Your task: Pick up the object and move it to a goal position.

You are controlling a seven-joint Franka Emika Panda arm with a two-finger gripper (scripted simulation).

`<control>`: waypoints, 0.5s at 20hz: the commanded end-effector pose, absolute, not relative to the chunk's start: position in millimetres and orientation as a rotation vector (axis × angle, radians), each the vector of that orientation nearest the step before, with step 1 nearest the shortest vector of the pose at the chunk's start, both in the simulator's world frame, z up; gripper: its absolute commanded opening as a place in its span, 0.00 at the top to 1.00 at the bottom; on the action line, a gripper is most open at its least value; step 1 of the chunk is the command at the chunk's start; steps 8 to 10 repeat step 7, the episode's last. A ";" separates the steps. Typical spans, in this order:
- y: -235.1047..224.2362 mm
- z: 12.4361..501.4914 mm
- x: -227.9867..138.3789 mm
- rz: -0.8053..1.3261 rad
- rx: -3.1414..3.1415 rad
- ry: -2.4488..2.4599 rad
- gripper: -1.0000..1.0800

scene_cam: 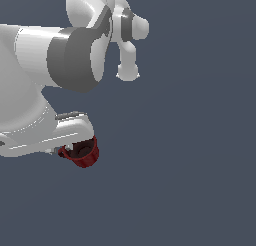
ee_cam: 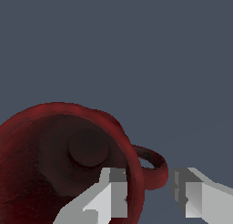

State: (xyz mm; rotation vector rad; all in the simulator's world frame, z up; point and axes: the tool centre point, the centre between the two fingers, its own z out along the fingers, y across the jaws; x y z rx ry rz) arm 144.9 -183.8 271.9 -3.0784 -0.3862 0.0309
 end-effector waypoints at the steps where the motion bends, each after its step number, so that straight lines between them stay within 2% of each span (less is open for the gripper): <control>1: -184.5 275.3 145.7 0.025 -3.079 -0.387 1.00; 10: -185.0 275.9 145.9 0.025 -3.079 -0.387 1.00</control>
